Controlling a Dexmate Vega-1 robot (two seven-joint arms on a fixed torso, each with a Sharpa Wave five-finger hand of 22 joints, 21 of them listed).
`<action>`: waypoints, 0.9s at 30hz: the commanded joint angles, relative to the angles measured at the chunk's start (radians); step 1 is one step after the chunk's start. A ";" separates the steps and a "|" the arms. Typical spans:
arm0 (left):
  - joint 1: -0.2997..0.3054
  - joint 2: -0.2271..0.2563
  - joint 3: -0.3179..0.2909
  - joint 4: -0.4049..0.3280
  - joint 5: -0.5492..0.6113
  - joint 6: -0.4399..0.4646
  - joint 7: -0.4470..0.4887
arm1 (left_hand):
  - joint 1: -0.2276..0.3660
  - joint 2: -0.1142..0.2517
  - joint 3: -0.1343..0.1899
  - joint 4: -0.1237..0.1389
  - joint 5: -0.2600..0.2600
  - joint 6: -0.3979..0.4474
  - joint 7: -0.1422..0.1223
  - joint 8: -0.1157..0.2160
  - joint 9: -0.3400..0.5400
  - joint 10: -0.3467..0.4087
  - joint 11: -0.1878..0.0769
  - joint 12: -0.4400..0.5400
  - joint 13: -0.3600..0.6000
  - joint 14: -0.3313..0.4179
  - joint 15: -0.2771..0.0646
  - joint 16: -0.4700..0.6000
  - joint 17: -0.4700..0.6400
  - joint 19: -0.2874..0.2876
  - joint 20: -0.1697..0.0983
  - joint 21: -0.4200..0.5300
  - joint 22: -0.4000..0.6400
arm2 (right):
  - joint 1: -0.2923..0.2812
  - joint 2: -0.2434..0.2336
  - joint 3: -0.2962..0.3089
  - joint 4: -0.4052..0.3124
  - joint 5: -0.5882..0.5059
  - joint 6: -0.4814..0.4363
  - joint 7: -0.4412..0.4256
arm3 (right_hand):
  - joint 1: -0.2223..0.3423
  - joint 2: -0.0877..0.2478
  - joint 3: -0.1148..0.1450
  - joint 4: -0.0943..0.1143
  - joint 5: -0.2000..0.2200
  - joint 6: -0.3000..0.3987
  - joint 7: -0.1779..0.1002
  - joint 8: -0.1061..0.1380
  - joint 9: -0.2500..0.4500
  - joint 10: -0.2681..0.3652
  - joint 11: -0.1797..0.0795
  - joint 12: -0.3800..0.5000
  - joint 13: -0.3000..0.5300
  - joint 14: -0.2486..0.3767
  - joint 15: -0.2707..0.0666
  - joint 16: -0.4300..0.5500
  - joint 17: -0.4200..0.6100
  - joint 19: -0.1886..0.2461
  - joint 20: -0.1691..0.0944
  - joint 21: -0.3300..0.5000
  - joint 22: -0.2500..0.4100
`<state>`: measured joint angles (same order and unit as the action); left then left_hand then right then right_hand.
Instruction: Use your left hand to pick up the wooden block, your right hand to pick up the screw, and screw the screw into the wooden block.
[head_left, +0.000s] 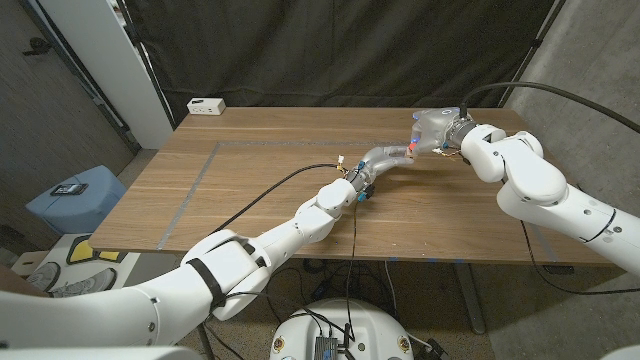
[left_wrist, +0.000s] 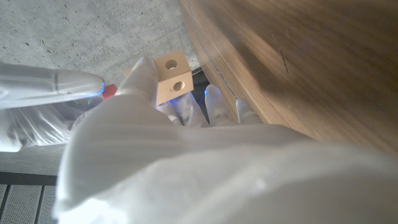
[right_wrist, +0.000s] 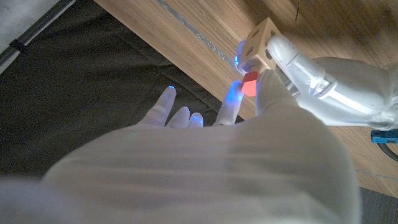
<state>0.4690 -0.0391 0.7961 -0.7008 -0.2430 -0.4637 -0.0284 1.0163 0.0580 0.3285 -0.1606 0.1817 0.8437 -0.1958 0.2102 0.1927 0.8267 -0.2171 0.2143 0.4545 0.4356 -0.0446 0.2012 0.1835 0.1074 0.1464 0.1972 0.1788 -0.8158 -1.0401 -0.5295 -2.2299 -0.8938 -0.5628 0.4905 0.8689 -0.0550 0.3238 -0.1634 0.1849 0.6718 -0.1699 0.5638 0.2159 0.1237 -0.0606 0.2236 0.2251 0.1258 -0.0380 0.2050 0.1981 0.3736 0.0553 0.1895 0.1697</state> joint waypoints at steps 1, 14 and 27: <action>-0.008 -0.006 -0.001 0.019 -0.004 -0.005 -0.008 | 0.004 0.008 0.001 0.005 0.005 0.015 -0.006 0.006 0.002 0.008 -0.003 0.005 0.014 0.008 -0.065 0.006 0.003 0.006 0.002 0.006 0.003 | 0.000 0.018 0.003 0.016 -0.010 0.009 -0.009 | 0.016 0.000 0.008 -0.001 0.006 0.021 0.004 0.014 0.005 0.013 -0.003 0.009 0.001 0.015 -0.007 0.009 0.005 0.013 -0.005 0.009 0.003; -0.011 -0.007 -0.004 0.029 -0.008 -0.009 -0.012 | 0.004 0.009 -0.001 0.006 0.005 0.013 -0.004 0.005 0.002 0.007 -0.003 0.004 0.015 0.008 -0.064 0.006 0.004 0.005 0.004 0.006 0.003 | 0.004 0.036 -0.004 0.036 -0.020 0.010 -0.024 | 0.021 -0.001 0.013 0.001 0.006 0.045 0.008 0.031 0.015 0.031 -0.007 0.013 0.001 0.030 -0.012 0.012 0.006 0.028 -0.011 0.013 0.003; -0.022 -0.018 -0.007 0.060 -0.014 -0.020 -0.025 | 0.009 0.009 -0.001 0.004 0.006 0.020 -0.001 0.008 0.002 0.009 -0.003 0.004 0.016 0.008 -0.065 0.006 0.003 0.005 0.004 0.006 0.003 | 0.011 0.049 -0.009 0.046 -0.022 0.011 -0.027 | 0.009 0.001 0.014 0.012 0.005 0.098 0.024 0.060 0.023 0.071 -0.011 0.023 0.000 0.063 -0.020 0.022 0.010 0.058 -0.021 0.018 0.003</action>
<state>0.4553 -0.0490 0.7919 -0.6637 -0.2518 -0.4757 -0.0440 1.0221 0.0570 0.3252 -0.1639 0.1801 0.8496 -0.1937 0.2111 0.1931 0.8261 -0.2174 0.2142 0.4545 0.4356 -0.0446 0.2012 0.1835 0.1074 0.1464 0.1972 0.1788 -0.8111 -1.0023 -0.5340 -2.1954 -0.9156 -0.5531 0.4665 0.8822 -0.0577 0.3356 -0.1575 0.1849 0.7558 -0.1501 0.6144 0.2349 0.1808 -0.0714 0.2372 0.2231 0.1752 -0.0411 0.2212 0.2026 0.4167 0.0378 0.1976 0.1696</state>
